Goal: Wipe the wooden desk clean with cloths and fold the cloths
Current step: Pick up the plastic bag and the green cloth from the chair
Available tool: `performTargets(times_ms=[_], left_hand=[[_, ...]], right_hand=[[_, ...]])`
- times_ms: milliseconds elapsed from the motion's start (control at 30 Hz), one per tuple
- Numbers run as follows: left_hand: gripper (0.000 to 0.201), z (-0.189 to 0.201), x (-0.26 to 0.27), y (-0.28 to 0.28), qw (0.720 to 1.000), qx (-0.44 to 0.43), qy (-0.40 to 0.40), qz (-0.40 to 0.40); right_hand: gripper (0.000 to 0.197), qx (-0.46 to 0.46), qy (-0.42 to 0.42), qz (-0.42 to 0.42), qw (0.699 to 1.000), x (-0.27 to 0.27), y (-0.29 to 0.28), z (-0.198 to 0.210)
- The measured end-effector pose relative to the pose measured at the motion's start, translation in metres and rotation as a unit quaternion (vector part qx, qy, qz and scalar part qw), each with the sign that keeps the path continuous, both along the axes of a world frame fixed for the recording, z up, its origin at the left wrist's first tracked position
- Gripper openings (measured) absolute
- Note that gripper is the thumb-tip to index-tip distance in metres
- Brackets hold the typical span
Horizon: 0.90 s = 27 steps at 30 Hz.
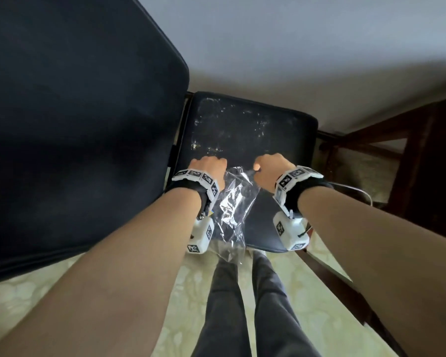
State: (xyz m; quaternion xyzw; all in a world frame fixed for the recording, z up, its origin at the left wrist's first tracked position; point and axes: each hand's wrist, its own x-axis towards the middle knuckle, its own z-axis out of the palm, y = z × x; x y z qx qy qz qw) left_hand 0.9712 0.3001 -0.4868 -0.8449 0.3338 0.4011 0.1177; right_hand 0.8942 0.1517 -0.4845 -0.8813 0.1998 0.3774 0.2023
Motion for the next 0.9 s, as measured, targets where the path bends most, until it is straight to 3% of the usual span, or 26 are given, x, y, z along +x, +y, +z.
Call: performTargets(times_ms=[200, 367, 700, 900], left_hand=[[0.024, 0.017, -0.004, -0.001, 0.999, 0.022, 0.012, -0.023], [0.03, 0.059, -0.021, -0.01, 0.999, 0.013, 0.014, -0.04], [0.028, 0.159, -0.086, -0.1, 0.983, -0.025, -0.035, -0.176], [0.026, 0.176, -0.136, -0.155, 0.971, -0.038, -0.069, -0.226]], right_hand=[[0.031, -0.007, 0.006, -0.027, 1.0, -0.008, 0.003, 0.006], [0.033, 0.005, -0.018, -0.079, 0.997, -0.035, -0.01, 0.051], [0.033, -0.113, -0.05, -0.251, 0.96, -0.184, -0.111, 0.169], [0.037, -0.169, -0.089, -0.312, 0.931, -0.251, -0.173, 0.168]])
